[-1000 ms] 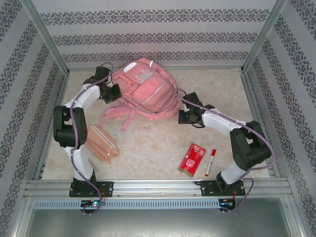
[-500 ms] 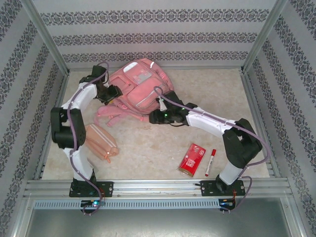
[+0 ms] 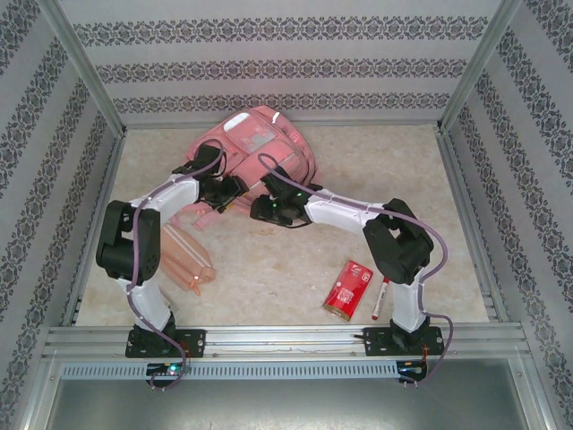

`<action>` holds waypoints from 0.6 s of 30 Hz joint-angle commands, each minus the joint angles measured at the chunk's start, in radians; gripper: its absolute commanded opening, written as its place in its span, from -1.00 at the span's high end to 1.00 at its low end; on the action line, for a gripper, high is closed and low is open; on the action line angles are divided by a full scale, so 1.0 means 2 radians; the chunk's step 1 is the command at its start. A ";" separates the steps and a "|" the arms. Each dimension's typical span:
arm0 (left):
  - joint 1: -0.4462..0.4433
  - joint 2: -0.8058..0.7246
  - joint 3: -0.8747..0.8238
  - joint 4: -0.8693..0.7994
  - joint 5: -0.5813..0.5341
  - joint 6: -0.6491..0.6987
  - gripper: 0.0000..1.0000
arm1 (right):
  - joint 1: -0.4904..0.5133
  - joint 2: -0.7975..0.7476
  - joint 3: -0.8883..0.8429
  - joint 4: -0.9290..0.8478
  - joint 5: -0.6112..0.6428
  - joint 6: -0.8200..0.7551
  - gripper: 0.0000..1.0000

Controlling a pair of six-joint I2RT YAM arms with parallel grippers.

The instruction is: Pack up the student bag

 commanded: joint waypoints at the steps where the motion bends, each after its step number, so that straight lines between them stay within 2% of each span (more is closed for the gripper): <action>1: -0.008 0.024 -0.001 0.040 -0.026 -0.034 -0.12 | 0.012 0.017 0.028 -0.015 0.060 0.020 0.15; 4: -0.012 0.032 -0.019 0.056 -0.034 -0.044 0.05 | 0.014 0.030 0.035 -0.019 0.066 0.027 0.21; 9: -0.014 0.021 -0.033 0.057 -0.020 -0.046 0.85 | 0.018 0.037 0.053 -0.058 0.091 0.029 0.18; 11: -0.015 0.004 -0.030 0.047 -0.011 -0.039 0.99 | 0.018 0.030 0.049 -0.066 0.102 0.022 0.18; 18: -0.017 -0.036 -0.020 0.039 0.052 -0.069 1.00 | 0.023 0.010 0.038 -0.065 0.135 -0.044 0.23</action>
